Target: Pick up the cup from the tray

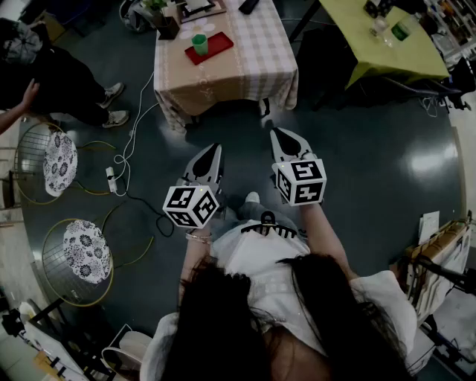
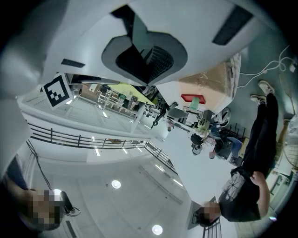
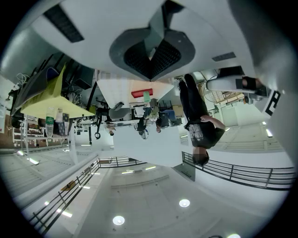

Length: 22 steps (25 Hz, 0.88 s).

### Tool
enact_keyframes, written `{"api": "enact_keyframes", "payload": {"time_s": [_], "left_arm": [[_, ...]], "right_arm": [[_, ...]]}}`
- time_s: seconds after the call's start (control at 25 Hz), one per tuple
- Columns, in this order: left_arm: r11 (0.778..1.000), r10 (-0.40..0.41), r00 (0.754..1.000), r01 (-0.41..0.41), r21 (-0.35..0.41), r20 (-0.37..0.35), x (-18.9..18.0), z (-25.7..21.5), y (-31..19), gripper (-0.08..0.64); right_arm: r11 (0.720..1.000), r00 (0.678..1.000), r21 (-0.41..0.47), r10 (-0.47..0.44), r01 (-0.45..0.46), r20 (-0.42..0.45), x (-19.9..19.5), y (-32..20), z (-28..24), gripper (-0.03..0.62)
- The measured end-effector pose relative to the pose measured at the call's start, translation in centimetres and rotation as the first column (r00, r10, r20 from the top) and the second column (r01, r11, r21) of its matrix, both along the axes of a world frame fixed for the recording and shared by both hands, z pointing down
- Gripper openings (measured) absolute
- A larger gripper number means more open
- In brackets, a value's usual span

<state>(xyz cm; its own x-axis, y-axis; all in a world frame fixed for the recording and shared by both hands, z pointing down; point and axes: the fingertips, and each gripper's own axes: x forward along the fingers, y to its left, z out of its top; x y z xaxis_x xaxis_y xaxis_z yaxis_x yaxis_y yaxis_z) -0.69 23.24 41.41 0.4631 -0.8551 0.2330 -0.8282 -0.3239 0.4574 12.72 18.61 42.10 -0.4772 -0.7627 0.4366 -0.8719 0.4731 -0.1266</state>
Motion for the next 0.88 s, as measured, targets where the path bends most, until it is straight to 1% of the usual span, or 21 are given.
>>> {"api": "enact_keyframes", "payload": {"time_s": [0.16, 0.52, 0.76, 0.8, 0.84, 0.88], "left_arm": [[1.0, 0.0, 1.0, 0.0, 0.007, 0.004, 0.0, -0.2, 0.0, 0.009], [1.0, -0.029, 1.0, 0.029, 0.011, 0.003, 0.3, -0.1, -0.4, 0.009], [0.999, -0.034, 0.999, 0.034, 0.003, 0.001, 1.1, 0.2, -0.9, 0.009], [0.999, -0.036, 0.999, 0.036, 0.001, 0.002, 1.1, 0.3, -0.9, 0.009], [0.999, -0.036, 0.999, 0.036, -0.001, 0.002, 1.2, 0.4, -1.0, 0.009], [0.999, -0.036, 0.999, 0.036, -0.001, 0.001, 1.3, 0.4, -1.2, 0.009]], "right_arm": [[1.0, 1.0, -0.001, -0.005, 0.005, 0.001, -0.2, 0.2, 0.0, 0.009], [1.0, 1.0, -0.003, -0.018, 0.018, 0.0, 0.4, -0.3, 0.4, 0.009], [0.998, 0.994, 0.0, -0.066, 0.066, 0.084, 0.5, -0.8, 0.3, 0.015], [0.997, 0.993, 0.002, -0.08, 0.08, 0.09, 0.4, -0.9, 0.3, 0.019], [0.996, 0.991, 0.006, -0.093, 0.093, 0.096, 0.4, -1.0, 0.3, 0.045], [0.995, 0.989, 0.012, -0.103, 0.103, 0.103, 0.3, -1.2, 0.2, 0.1]]}}
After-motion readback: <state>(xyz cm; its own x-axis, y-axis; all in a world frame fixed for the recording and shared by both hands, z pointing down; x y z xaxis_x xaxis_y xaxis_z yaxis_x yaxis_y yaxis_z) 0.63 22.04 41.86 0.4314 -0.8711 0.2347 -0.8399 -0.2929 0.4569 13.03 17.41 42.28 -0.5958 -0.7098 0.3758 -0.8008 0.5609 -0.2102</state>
